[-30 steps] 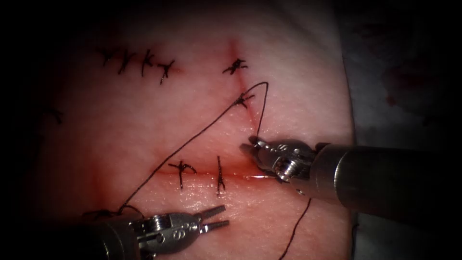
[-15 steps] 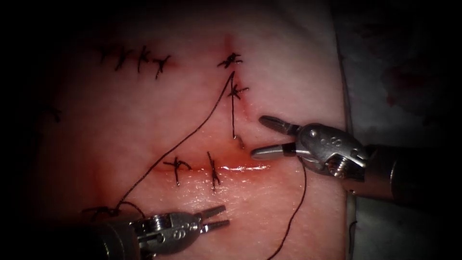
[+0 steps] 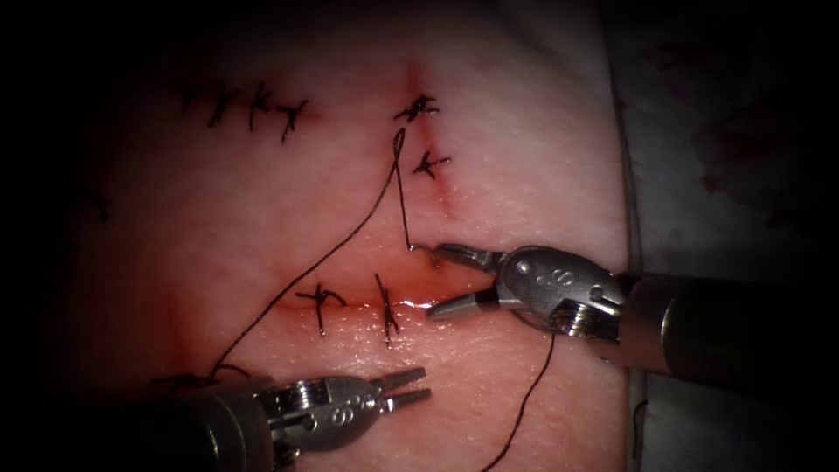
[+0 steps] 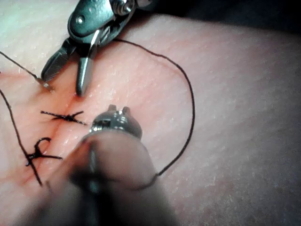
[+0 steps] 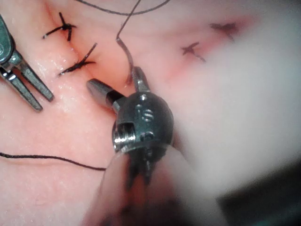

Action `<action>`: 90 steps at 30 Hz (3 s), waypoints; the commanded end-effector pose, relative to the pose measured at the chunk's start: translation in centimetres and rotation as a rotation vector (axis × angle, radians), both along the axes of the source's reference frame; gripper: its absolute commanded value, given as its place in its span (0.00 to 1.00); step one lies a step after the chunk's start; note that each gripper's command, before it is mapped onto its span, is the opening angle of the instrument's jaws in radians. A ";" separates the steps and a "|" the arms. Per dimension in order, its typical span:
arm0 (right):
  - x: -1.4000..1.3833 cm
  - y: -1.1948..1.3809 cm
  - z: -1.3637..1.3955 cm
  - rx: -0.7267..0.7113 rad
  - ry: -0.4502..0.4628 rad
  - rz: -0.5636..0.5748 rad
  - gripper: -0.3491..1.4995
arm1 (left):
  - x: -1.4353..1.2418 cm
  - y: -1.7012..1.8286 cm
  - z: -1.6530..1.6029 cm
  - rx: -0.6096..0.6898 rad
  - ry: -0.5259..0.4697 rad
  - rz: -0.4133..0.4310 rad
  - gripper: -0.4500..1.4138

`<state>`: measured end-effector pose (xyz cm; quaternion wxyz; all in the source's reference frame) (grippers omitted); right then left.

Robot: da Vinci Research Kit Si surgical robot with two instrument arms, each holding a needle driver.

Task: Wound Closure
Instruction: Throw the needle through the top of the incision with the right needle driver.

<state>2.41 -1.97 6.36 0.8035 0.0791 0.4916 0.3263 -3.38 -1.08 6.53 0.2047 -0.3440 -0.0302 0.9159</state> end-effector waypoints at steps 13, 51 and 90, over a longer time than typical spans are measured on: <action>0.27 0.18 0.12 -0.003 -0.021 0.035 0.52 | -0.10 0.11 0.21 0.001 -0.004 -0.006 0.12; 0.21 0.73 0.11 0.641 0.087 0.308 0.00 | 0.09 -0.28 0.92 0.061 0.010 0.079 0.02; 0.56 0.32 -0.82 0.211 -0.226 0.515 0.79 | 0.21 -0.21 0.67 0.021 0.038 0.092 0.01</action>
